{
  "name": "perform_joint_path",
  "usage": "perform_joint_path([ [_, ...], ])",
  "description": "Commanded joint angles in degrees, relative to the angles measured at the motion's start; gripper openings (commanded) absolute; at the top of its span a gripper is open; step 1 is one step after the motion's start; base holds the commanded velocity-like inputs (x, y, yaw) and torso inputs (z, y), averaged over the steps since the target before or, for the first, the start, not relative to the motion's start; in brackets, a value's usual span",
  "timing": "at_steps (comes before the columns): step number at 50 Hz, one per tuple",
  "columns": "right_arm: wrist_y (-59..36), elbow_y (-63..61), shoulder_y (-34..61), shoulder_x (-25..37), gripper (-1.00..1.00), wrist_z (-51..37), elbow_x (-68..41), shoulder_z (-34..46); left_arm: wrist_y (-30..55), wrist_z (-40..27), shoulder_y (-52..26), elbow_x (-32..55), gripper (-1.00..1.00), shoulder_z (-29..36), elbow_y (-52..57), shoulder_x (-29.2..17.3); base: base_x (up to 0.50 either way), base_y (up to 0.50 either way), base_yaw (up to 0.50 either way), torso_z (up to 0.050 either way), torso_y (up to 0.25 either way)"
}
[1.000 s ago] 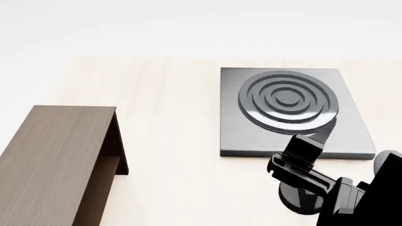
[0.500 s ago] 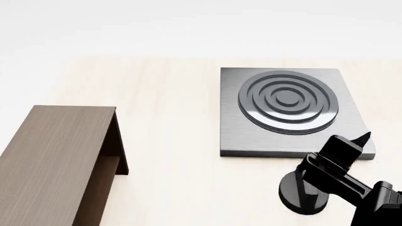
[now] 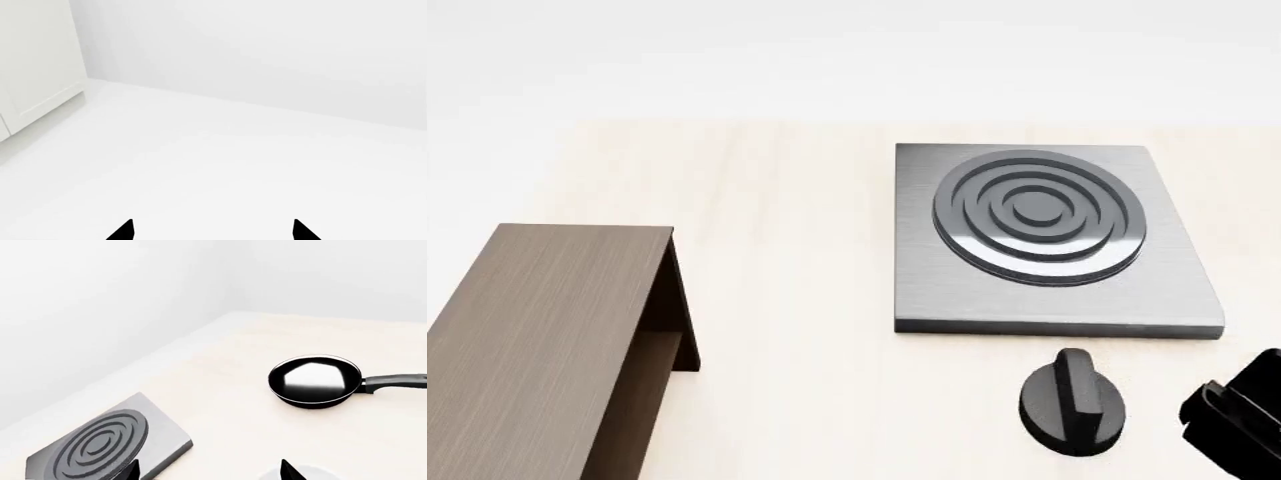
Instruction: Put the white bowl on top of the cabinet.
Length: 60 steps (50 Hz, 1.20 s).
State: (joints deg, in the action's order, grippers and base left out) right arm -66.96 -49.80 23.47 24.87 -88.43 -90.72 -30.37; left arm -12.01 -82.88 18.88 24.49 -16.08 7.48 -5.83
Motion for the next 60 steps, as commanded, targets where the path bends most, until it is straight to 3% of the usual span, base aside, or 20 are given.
perform_joint_path([
  [1,23.6,-2.7,-14.5,16.2,1.0,-1.6,-1.3,4.0,0.1,-0.1,-0.1,-0.1,1.0,0.0,0.0,0.0,0.0,0.0,0.0,0.0,0.0],
  [6,36.6,-4.4,-29.6,22.1,1.0,-1.6,-0.8,-3.4,0.2,0.0,-0.1,-0.1,1.0,0.1,0.0,0.0,0.0,0.0,0.0,0.0,0.0],
  [14,50.0,-5.7,-45.6,28.7,1.0,-1.6,-0.5,-10.9,0.1,0.0,0.0,-0.1,1.0,0.0,0.0,0.0,0.0,0.0,0.0,0.0,0.0],
  [21,59.4,-5.8,-60.8,31.7,1.0,-1.6,-0.7,-21.1,0.0,0.0,0.1,0.0,1.0,0.0,-0.2,0.0,0.0,0.0,0.0,0.0,0.0],
  [23,60.9,-5.9,-67.8,30.9,1.0,-1.6,-1.4,-27.9,-0.1,0.1,0.1,0.1,1.0,-0.1,-0.2,0.1,0.0,0.0,0.0,0.0,0.0],
  [31,54.6,-4.9,-68.4,27.2,1.0,-1.6,-7.4,-39.0,-0.2,0.1,0.2,0.1,1.0,-0.1,-0.4,0.0,0.0,0.0,0.0,0.0,0.0],
  [51,41.8,1.7,-68.4,21.4,1.0,-1.6,-15.5,-57.0,-0.1,0.0,0.2,0.2,1.0,-0.1,-0.3,0.0,0.0,0.0,0.0,0.0,0.0],
  [60,41.0,3.7,-68.4,20.4,1.0,-1.6,-16.6,-58.0,0.0,0.0,0.1,0.1,1.0,-0.1,-0.4,-0.1,0.0,0.0,0.0,0.0,0.0],
])
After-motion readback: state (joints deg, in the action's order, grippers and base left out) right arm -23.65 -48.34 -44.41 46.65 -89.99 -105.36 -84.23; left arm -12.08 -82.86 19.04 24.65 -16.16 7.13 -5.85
